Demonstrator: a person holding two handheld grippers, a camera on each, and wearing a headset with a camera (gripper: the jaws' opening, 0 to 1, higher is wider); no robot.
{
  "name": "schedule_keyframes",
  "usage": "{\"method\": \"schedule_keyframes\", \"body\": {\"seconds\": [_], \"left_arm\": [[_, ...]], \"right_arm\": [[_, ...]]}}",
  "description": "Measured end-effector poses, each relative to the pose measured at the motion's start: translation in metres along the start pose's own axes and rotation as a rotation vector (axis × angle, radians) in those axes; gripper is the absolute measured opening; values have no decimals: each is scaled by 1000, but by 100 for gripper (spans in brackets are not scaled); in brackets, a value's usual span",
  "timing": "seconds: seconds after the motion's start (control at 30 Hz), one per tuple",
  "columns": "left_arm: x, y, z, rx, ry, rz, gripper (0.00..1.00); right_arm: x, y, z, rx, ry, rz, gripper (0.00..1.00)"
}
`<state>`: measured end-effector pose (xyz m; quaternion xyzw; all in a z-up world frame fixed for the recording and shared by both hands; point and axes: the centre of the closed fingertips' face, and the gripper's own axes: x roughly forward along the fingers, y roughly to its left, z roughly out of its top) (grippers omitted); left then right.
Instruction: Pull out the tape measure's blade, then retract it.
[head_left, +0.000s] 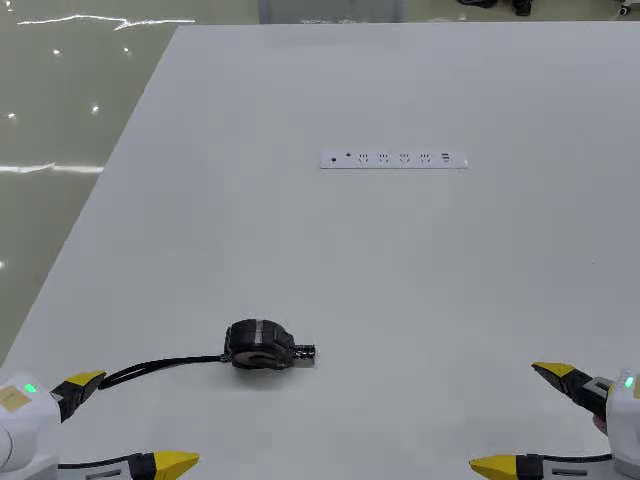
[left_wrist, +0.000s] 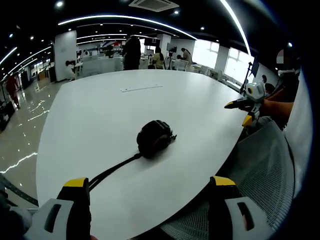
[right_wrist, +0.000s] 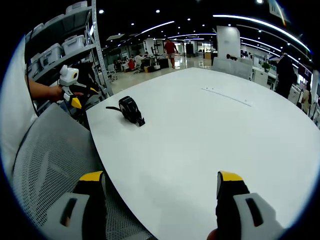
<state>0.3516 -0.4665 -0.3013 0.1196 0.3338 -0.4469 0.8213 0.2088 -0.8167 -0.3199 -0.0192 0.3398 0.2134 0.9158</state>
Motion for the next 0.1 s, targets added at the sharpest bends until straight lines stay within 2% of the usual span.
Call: {"method": "schedule_keyframes", "body": {"seconds": [0.1], "left_arm": [[0, 3, -3, -5, 2, 1, 96]], "right_arm": [[-1, 0, 3, 8, -13, -1, 94]]}}
